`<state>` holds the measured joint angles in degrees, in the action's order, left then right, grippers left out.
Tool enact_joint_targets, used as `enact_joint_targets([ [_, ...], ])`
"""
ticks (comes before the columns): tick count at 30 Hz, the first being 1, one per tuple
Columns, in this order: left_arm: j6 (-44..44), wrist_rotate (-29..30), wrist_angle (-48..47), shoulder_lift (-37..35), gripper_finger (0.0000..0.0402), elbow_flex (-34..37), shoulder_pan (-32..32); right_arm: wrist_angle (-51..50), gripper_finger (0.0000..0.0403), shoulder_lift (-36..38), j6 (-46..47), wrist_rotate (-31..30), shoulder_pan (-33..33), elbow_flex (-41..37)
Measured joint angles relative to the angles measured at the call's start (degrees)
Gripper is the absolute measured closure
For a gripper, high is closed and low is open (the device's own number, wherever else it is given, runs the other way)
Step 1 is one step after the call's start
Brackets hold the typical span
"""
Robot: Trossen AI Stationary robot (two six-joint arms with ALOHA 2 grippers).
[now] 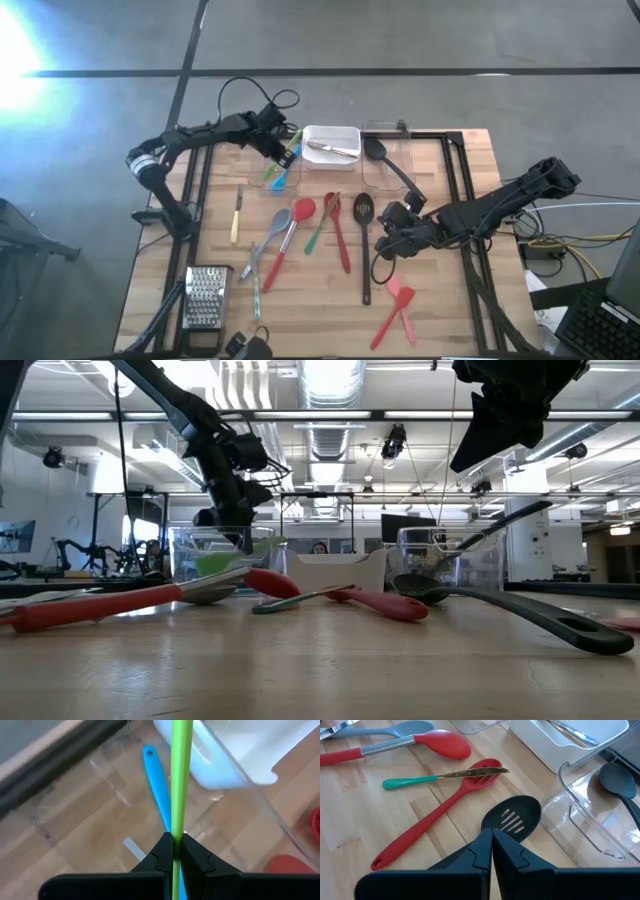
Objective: Pick & Place Kitchen Items
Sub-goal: Put the green spatula into the left transparent bin, then put the black serving spoon into the right transparent bin
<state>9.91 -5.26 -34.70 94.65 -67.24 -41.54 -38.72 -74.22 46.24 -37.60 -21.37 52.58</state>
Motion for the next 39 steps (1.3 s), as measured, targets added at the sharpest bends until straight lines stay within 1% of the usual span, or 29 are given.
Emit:
enact_joint_targets([
  [14, 0.5, 0.3, 0.2, 6.0, 0.0383, 0.1, -0.7, 0.1, 0.0394, 0.0, 0.3, 0.2, 0.0, -0.1],
  [16, 0.0, 0.3, 0.4, 6.3, 0.0368, 0.1, -0.8, 0.1, 0.0394, 0.0, 0.3, 0.2, 0.0, -0.1],
  [20, -1.3, 0.4, 0.3, 6.1, 0.0314, 0.1, -0.8, 0.1, 0.0394, 0.0, 0.3, 0.2, 0.0, -0.1],
  [24, -1.3, 0.3, 0.4, 5.2, 0.0274, 0.1, -0.8, 0.1, 0.0394, 0.0, 0.3, 0.2, 0.0, -0.1],
  [28, -2.1, 0.2, -0.3, 3.8, 0.0252, -0.5, -0.9, 0.1, 0.0394, 0.0, 0.2, 0.2, 0.0, -0.1],
  [35, -1.0, 0.2, -1.3, -1.8, 0.0252, -3.8, -0.7, 0.1, 0.0394, 0.0, 0.8, 0.3, 0.0, -0.1],
  [39, -0.8, 0.2, -1.4, -6.9, 0.0258, -3.6, 1.3, 0.3, 0.0394, 0.0, 4.2, 0.3, 0.0, -0.1],
])
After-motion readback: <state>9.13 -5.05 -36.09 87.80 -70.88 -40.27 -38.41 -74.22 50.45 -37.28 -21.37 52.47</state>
